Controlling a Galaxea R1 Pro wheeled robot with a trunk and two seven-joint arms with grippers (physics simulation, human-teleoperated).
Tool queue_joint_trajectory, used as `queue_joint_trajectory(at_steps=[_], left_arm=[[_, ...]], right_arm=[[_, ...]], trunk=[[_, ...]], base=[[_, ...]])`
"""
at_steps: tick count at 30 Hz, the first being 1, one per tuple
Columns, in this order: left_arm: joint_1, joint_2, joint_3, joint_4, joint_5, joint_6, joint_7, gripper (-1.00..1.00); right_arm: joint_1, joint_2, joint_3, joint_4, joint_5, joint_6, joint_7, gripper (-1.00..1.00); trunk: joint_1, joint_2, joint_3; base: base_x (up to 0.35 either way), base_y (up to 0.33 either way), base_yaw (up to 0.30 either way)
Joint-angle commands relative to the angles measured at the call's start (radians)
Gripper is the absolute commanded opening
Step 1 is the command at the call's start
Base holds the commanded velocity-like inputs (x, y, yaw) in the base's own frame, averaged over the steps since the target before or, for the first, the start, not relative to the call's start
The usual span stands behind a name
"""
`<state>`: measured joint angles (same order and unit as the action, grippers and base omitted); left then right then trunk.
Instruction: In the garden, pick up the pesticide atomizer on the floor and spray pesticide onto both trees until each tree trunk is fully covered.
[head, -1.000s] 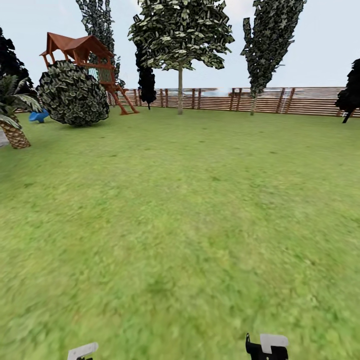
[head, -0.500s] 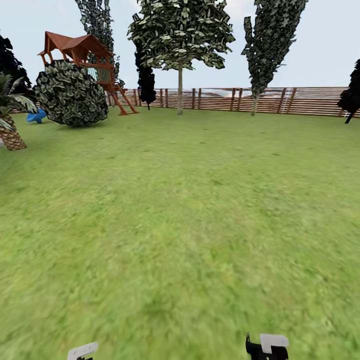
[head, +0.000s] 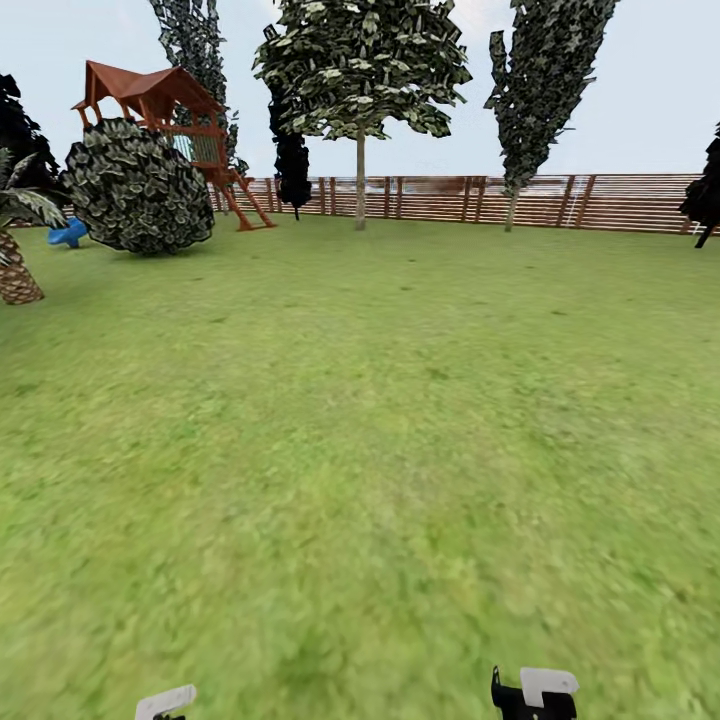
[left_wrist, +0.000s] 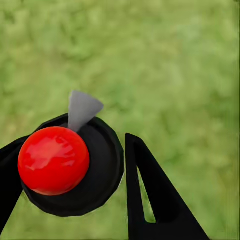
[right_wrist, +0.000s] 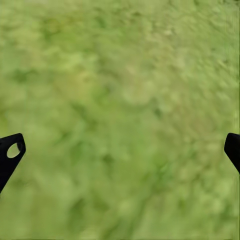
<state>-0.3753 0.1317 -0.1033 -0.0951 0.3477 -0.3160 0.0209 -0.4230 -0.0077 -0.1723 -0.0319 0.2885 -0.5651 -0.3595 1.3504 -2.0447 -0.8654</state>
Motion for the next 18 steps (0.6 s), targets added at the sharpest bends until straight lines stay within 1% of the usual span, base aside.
queue_joint_trajectory(at_steps=[1,18], left_arm=[[-0.001,0.000,-0.009,0.001,0.007,-0.003,0.003,-1.00],[-0.001,0.000,-0.009,0.000,0.007,-0.003,0.003,-1.00]], right_arm=[[-0.001,0.000,-0.007,0.001,0.011,-0.002,-0.004,1.00],[0.000,0.000,-0.007,0.003,0.011,-0.002,-0.004,1.00]], trunk=[[0.000,0.000,-0.001],[0.000,0.000,-0.001]], base=[[0.336,0.000,0.000],[0.336,0.000,0.000]])
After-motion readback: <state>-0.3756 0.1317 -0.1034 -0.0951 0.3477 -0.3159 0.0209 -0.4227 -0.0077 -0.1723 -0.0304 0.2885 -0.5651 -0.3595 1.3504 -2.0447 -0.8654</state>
